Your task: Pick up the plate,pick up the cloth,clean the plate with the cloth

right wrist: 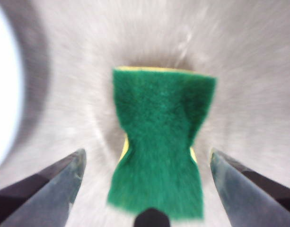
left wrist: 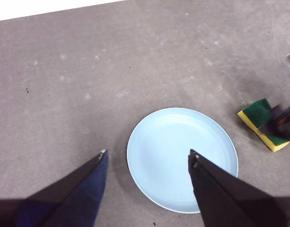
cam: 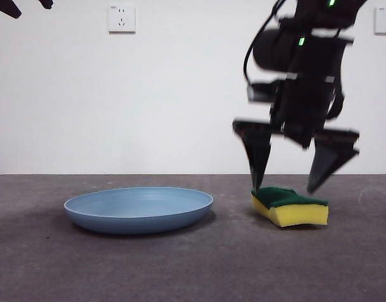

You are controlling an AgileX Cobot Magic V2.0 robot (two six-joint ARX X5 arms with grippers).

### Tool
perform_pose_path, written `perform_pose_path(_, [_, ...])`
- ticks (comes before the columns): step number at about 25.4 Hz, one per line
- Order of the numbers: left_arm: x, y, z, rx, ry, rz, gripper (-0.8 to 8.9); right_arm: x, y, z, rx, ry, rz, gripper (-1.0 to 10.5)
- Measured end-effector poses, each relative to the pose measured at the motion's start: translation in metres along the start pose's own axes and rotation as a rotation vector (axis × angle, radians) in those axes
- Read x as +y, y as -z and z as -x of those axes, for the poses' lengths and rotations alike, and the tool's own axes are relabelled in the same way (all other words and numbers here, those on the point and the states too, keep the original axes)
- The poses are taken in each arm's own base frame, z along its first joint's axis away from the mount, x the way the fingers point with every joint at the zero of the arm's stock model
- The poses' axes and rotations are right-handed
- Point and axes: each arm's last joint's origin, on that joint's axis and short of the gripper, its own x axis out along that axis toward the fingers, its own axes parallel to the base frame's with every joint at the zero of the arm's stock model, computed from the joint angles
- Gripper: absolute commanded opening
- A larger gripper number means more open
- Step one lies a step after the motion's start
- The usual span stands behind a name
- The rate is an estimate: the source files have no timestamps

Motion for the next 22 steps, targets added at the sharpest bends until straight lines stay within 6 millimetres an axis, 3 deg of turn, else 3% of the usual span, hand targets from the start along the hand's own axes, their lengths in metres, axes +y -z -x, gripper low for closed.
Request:
perform_pose_path(2, [0.000, 0.000, 0.000, 0.000, 0.000, 0.000, 2.35, -0.001, 0.002, 0.028, -0.047, -0.010, -0.001, 3.5])
perform_pose_path(5, [0.000, 0.000, 0.000, 0.001, 0.000, 0.000, -0.20, -0.004, 0.009, 0.072, -0.131, -0.030, 0.011, 0.6])
perform_pose_path(11, [-0.002, 0.001, 0.001, 0.007, 0.059, 0.000, -0.09, -0.013, 0.038, 0.170, -0.423, -0.077, 0.072, -0.2])
perform_pose_path(15, [-0.003, 0.002, 0.026, -0.074, 0.066, -0.017, -0.09, -0.017, 0.068, 0.221, -0.599, -0.105, 0.129, -0.2])
perform_pose_path(18, [-0.002, 0.009, 0.050, -0.202, 0.041, -0.039, -0.09, -0.018, 0.090, 0.240, -0.724, -0.134, 0.170, -0.2])
perform_pose_path(22, [-0.001, 0.040, 0.060, -0.297, 0.027, -0.044, -0.09, -0.020, 0.118, 0.229, -0.817, -0.153, 0.185, -0.2])
